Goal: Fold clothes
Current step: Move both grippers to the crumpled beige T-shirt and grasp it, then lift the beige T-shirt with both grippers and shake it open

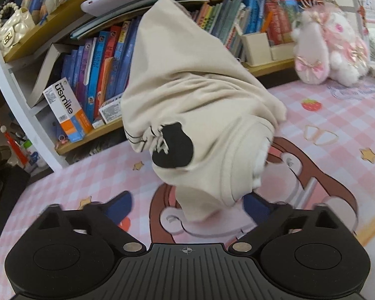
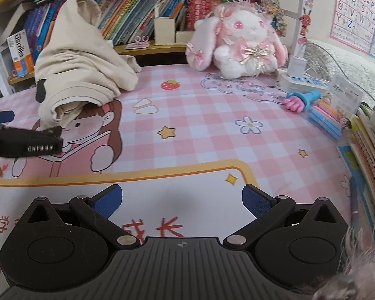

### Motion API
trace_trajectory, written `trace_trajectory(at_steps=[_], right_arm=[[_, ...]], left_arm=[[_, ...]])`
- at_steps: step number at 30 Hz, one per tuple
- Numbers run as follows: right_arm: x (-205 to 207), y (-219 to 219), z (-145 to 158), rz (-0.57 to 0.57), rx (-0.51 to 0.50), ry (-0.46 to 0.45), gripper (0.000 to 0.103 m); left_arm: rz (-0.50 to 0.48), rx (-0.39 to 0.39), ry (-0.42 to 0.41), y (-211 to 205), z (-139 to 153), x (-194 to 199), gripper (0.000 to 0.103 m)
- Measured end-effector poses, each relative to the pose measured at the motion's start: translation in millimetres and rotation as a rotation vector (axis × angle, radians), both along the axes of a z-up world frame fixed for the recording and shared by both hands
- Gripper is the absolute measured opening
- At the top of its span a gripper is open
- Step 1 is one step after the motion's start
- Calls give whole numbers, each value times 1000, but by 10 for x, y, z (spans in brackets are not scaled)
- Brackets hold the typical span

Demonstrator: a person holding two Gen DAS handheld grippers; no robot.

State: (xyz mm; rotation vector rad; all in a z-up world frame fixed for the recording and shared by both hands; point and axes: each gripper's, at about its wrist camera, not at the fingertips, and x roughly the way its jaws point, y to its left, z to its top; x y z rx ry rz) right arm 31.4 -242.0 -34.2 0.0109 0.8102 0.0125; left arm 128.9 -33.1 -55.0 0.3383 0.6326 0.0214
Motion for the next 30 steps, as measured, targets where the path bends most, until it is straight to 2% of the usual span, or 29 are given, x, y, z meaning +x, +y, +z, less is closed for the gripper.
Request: trace_trajectory(at_steps=[1,2,3,4,5,11,19,24,30], right_arm=[[-4,-17,2,-2,-2,0,103],[-8,-34,3,-3,-4,0,103],[-11,-51,5,-3,-6,0,103],[-16,-63,7,-2,-7,1,103],[-19,-70,9,1,-9,2,103],[-42,-83,34,53,-13,-12,103],[-112,-9,100,192,-23,-59,103],[-221,107,129,317,-37,-95,103],[-456,312,185,518,-123,-200,103]], left_arm=[[2,-20,4,29,9,33,60],[3,-51,17,66,25,60,48],[5,-86,33,105,43,85,27],[7,-121,49,145,62,109,17],[9,-146,54,168,94,107,14],[-32,-231,-4,199,430,-161,9],[-51,-323,-96,170,877,-892,8],[-44,-371,-154,141,1071,-1397,8],[-5,-416,-172,149,1158,-1857,8]])
